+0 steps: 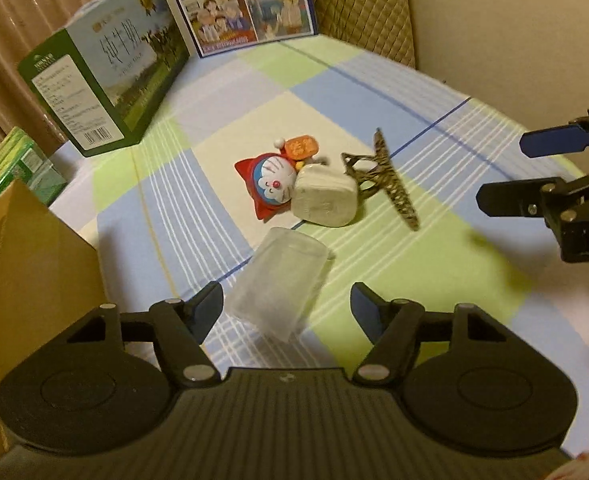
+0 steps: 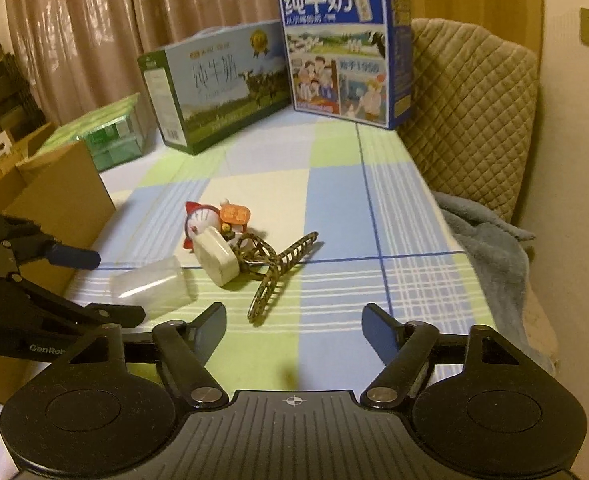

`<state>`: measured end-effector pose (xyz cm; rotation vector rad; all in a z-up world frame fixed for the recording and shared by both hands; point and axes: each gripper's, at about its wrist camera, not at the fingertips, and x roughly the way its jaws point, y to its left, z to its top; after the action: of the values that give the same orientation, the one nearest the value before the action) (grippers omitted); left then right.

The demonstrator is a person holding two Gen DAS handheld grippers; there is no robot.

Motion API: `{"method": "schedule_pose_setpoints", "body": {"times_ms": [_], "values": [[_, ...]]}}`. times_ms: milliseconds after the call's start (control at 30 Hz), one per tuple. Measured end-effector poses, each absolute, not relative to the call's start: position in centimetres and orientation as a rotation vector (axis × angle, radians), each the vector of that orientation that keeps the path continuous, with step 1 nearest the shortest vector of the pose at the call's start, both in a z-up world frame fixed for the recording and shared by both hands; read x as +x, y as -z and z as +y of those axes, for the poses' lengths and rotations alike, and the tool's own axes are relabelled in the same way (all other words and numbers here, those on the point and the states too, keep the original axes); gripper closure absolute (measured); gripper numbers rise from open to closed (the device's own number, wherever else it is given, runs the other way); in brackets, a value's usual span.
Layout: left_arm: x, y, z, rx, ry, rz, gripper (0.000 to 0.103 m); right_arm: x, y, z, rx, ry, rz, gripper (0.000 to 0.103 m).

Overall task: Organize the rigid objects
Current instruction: 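Close the left tool on the clear plastic container while the right tool grasps the bronze hair clip, then carry the clear container and hair clip in both tools over the cardboard box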

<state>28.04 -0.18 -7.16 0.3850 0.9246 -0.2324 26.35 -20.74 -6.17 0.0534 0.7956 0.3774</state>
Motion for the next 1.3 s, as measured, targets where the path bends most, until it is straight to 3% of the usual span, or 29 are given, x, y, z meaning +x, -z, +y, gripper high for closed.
{"method": "schedule_pose_setpoints", "body": {"times_ms": [133,500,833,1300], "values": [[29.8,8.3,-0.2,0.41,0.214,0.937,0.042,28.2,8.2,-19.9,0.047,-0.409,0.83,0.046],[31.9,10.2,0.5,0.323,0.186,1.021,0.056,31.5,10.4,-18.3,0.106,-0.467,0.842,0.061],[29.4,9.9,-0.2,0.256,0.175,1.034,0.057,32.6,11.4,-17.6,0.098,-0.44,0.872,0.1],[18.9,9.6,0.1,0.168,0.183,0.988,0.057,21.9,9.5,-19.4,0.008,-0.435,0.945,0.1]]}}
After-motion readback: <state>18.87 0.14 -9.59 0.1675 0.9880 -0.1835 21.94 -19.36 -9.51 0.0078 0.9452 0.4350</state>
